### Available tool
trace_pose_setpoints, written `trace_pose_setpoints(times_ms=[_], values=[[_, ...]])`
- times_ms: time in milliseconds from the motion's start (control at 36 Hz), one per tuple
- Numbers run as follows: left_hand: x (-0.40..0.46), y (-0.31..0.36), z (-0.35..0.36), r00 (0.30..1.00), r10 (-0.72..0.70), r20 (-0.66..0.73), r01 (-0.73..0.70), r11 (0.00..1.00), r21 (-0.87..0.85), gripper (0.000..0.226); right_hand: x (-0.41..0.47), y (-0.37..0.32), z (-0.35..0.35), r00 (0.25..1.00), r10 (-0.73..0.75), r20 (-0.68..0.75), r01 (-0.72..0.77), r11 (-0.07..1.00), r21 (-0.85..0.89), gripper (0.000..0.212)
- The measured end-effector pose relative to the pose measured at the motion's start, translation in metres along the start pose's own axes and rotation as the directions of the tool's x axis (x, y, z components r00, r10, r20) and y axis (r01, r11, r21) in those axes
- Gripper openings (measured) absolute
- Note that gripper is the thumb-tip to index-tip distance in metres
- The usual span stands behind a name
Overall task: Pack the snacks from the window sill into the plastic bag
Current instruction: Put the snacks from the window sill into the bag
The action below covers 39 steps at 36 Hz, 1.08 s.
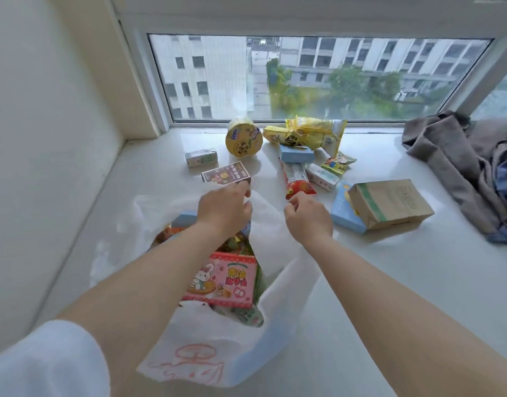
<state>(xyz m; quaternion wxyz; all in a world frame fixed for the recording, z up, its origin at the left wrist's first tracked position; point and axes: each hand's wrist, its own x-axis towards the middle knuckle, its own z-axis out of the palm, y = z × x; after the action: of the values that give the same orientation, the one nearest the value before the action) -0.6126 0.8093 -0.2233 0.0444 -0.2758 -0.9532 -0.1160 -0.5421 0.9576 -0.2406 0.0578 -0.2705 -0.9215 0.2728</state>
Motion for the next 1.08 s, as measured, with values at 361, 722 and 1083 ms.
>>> trace_pose_setpoints(times_ms=[361, 722, 1083], values=[[0.148, 0.078, 0.057, 0.982, 0.026, 0.188, -0.026, 1.000, -0.003, 0.030, 0.123, 0.089, -0.029, 0.981, 0.175, 0.080, -0.162, 0.975, -0.152, 0.025], [0.260, 0.131, 0.215, 0.862, -0.232, 0.451, 0.249, 0.968, 0.023, 0.046, 0.276, 0.179, 0.007, 0.968, 0.142, 0.207, -0.088, 0.964, -0.249, 0.044], [0.291, 0.133, 0.306, 0.679, -0.621, 0.391, 0.714, 0.682, -0.158, 0.107, 0.360, 0.225, 0.065, 0.917, 0.207, 0.340, -0.018, 0.876, -0.483, 0.113]])
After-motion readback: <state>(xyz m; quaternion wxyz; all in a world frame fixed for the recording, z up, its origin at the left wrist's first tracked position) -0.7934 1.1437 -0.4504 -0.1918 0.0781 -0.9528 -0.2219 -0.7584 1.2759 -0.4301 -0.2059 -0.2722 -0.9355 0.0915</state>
